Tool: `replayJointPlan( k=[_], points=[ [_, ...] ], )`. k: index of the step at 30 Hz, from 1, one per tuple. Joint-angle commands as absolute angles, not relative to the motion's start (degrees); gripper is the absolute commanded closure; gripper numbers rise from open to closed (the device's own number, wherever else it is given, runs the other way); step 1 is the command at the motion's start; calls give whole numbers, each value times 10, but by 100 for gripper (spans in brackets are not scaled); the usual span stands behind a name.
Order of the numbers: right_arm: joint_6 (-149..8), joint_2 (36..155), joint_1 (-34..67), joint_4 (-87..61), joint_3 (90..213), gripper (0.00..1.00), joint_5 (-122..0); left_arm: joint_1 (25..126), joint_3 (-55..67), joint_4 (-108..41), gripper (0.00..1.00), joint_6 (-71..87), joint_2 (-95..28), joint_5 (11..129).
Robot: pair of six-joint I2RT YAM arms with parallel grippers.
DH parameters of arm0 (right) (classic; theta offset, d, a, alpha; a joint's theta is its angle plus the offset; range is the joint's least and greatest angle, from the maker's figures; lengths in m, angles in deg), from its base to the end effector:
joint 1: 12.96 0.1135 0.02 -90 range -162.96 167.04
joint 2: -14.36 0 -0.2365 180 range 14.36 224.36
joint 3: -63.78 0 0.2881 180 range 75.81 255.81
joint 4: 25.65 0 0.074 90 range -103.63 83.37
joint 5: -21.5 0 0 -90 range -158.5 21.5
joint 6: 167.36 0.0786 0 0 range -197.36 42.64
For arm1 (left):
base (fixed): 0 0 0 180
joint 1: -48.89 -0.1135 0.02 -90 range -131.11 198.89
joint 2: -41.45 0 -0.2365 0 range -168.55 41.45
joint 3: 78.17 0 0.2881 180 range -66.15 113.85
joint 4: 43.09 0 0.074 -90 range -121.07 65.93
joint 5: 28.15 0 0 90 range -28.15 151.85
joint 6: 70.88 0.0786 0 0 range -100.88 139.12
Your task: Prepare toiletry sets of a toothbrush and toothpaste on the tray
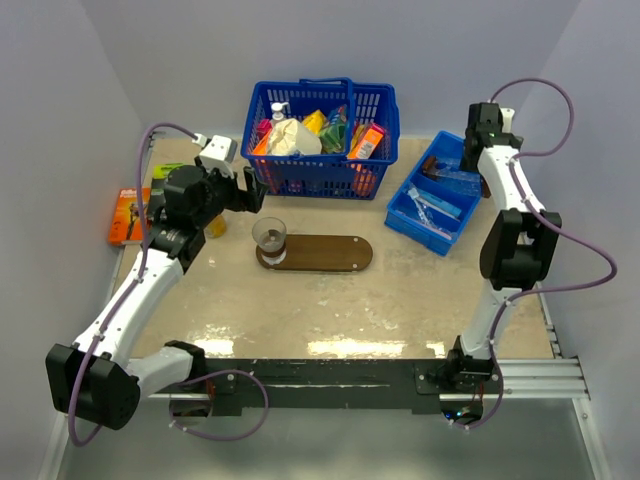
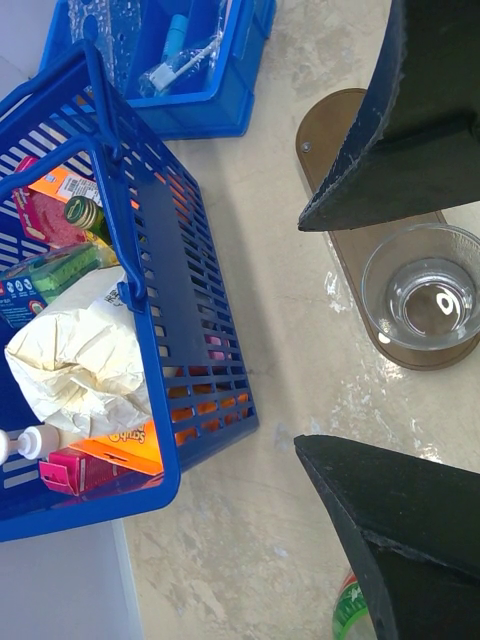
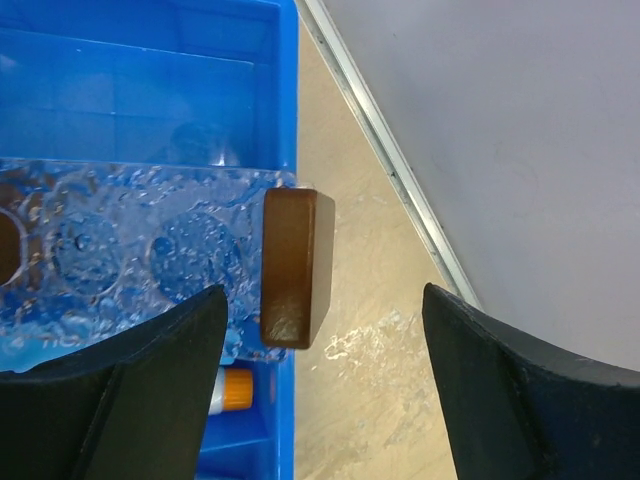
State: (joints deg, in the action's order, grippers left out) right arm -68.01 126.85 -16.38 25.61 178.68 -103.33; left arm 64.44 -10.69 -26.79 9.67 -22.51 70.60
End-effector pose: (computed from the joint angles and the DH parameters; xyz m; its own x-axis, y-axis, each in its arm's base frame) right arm 0.4859 -0.0740 0.2398 -0.6728 0.1738 -0.7192 0.5406 0.7791 -0.3174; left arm 0.3356 -0.1058 0.3101 -0.2772 -0.0913 -0.9565 0.3674 0.9098 -0.1933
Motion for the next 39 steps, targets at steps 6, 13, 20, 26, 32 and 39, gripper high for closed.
replayJointPlan(
  k=[6,13,20,26,32,39],
  points=[
    [-680,1294,-177,244,1814,21,-1013,648,-110,-296,13,97,-219,706],
    [-673,1310,-186,243,1821,23,-1004,648,-111,-296,13,98,-223,706],
    [-667,1327,-187,246,1827,31,-1004,648,-111,-296,13,99,-223,706],
    [-661,1338,-188,255,1839,42,-1004,648,-111,-296,13,99,-222,705],
    [-658,1343,-188,259,1844,50,-1006,648,-111,-296,13,99,-222,706],
    [-656,1344,-187,266,1852,69,-999,648,-111,-296,13,100,-223,706]
  ],
)
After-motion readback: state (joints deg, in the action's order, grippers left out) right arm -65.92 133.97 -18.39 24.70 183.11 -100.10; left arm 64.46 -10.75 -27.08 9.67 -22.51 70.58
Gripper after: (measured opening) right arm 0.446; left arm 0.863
